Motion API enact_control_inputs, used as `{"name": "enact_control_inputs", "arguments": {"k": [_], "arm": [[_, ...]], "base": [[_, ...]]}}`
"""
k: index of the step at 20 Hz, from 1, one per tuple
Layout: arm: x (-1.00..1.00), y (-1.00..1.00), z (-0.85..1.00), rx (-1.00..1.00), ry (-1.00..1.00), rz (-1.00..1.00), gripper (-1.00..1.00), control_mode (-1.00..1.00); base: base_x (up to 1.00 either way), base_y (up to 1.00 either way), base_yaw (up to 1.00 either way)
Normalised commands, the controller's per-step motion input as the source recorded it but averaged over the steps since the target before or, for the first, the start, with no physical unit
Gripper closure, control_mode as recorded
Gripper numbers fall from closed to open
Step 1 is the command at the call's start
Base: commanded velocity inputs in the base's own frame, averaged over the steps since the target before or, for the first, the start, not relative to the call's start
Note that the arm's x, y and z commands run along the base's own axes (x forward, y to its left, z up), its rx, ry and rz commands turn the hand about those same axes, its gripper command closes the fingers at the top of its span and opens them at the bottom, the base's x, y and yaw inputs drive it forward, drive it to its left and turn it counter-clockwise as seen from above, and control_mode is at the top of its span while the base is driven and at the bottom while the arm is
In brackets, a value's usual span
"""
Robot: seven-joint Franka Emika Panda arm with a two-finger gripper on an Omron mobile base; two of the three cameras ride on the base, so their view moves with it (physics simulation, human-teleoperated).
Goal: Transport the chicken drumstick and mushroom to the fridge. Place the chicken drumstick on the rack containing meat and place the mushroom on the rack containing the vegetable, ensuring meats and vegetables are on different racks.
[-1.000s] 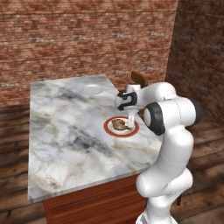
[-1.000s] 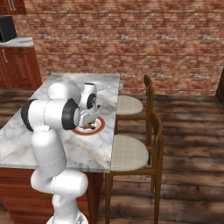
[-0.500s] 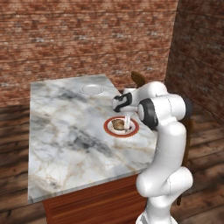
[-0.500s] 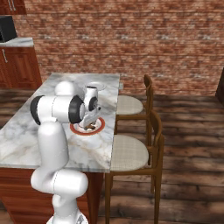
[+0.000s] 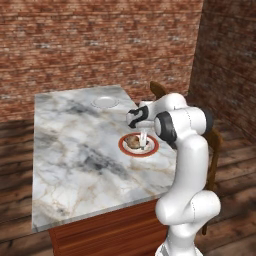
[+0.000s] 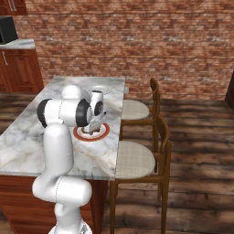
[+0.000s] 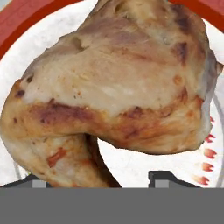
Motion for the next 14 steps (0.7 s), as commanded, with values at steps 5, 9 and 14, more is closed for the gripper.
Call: {"name": "enact_control_inputs", "arguments": {"k": [5, 9, 14], "arm": [[0.02, 0.20, -0.49, 0.02, 0.00, 0.00, 1.00, -1.00], [-0.03, 0.03, -0.44, 0.05, 0.00, 0.00, 1.00, -1.00], [-0.35, 0.00, -0.19, 0.05, 0.00, 0.00, 1.00, -1.00]], "base": [[0.00, 0.00, 0.00], [0.00, 0.00, 0.00], [0.00, 0.00, 0.00]]}}
